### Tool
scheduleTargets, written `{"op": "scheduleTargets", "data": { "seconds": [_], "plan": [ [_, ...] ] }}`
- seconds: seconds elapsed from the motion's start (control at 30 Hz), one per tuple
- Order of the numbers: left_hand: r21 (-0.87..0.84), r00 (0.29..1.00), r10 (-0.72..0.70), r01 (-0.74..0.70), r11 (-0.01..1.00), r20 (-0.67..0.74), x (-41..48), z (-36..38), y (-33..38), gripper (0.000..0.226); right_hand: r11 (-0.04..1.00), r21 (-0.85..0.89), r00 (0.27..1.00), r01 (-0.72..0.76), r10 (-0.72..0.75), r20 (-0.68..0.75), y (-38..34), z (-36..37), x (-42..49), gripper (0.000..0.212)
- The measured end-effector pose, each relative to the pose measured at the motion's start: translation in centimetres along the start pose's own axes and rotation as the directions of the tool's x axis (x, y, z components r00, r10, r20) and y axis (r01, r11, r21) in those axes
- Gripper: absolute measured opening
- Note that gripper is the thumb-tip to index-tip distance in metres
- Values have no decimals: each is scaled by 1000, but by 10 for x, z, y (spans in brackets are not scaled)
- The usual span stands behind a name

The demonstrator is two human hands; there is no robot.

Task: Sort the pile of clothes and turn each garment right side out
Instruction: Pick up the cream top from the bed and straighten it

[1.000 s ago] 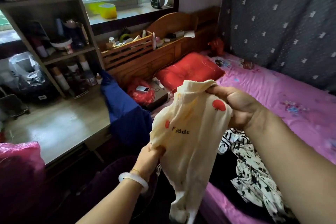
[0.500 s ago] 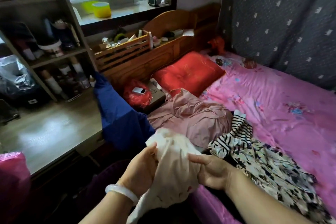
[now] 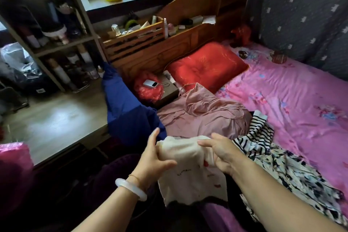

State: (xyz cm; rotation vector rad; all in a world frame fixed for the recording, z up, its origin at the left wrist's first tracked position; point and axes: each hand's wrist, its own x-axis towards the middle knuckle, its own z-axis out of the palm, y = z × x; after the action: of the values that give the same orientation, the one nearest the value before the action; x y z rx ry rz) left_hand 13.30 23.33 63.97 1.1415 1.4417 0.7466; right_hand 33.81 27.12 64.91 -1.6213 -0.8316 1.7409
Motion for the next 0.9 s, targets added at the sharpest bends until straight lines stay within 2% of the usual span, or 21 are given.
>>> {"op": "scheduleTargets", "data": {
  "seconds": [0.03, 0.07, 0.1, 0.13, 0.17, 0.23, 0.27, 0.3, 0.33, 0.4, 0.43, 0.47, 0.53, 0.6, 0.67, 0.73, 0.8, 0.87, 0.9],
  "plan": [
    [151, 996, 49, -61, 987, 76, -1, 3, 4, 104, 995, -83, 998, 58, -57, 19, -4, -2, 2, 81],
    [341, 989, 92, -126, 932, 115, -2, 7, 7, 96, 968, -217, 990, 128, -112, 86, -6, -4, 1, 108],
    [511, 980, 157, -197, 837, 120, -2, 11, 10, 82, 900, -380, 970, 214, -149, 193, -9, -5, -2, 119],
    [612, 963, 245, -260, 747, 110, -1, 14, 12, 67, 783, -546, 944, 299, -158, 289, -10, -5, -6, 116],
    [663, 944, 317, -294, 689, 90, 0, 17, 17, 53, 609, -702, 925, 369, -169, 340, -10, -5, -8, 99],
    [699, 916, 400, -298, 650, 19, 2, 19, 25, 28, 190, -900, 906, 391, -249, 341, -14, 1, -14, 44],
    [699, 908, 418, -284, 657, -24, 4, 19, 28, 21, 18, -934, 890, 358, -310, 335, -18, 3, -15, 29],
    [683, 901, 431, -280, 674, -56, 8, 17, 32, 18, -104, -938, 863, 331, -370, 345, -20, 3, -14, 24],
    [653, 895, 438, -286, 702, -78, 12, 15, 35, 19, -179, -925, 821, 336, -427, 380, -26, 3, -13, 26],
    [556, 901, 425, -310, 771, -87, 18, 8, 42, 25, -216, -869, 716, 446, -496, 491, -37, 8, -8, 30],
    [489, 910, 407, -322, 811, -76, 21, 5, 45, 30, -199, -842, 693, 501, -490, 529, -41, 12, -6, 31],
    [415, 919, 389, -330, 848, -63, 24, 2, 47, 33, -151, -827, 708, 541, -448, 545, -44, 17, -3, 31],
    [267, 930, 356, -322, 908, -90, 27, -4, 48, 33, 82, -819, 793, 568, -323, 517, -45, 31, 3, 26],
    [141, 931, 305, -281, 949, -200, 28, -12, 44, 33, 306, -782, 837, 542, -278, 472, -43, 41, 16, 16],
    [112, 907, 186, -154, 982, -379, 29, -22, 29, 43, 535, -726, 901, 432, -233, 365, -43, 46, 28, 19],
    [-9, 882, -67, 71, 997, -467, 24, -29, 6, 60, 746, -601, 952, 287, -154, 263, -45, 48, 34, 20],
    [-240, 857, -356, 282, 929, -372, 17, -31, -23, 81, 879, -446, 970, 168, -66, 234, -48, 52, 33, 20],
    [-441, 819, -539, 416, 795, -199, 8, -30, -43, 108, 955, -288, 959, 75, 10, 285, -52, 61, 26, 24],
    [-538, 801, -589, 452, 712, -107, 4, -28, -48, 112, 975, -217, 943, 43, 32, 330, -54, 68, 21, 26]
  ]
}}
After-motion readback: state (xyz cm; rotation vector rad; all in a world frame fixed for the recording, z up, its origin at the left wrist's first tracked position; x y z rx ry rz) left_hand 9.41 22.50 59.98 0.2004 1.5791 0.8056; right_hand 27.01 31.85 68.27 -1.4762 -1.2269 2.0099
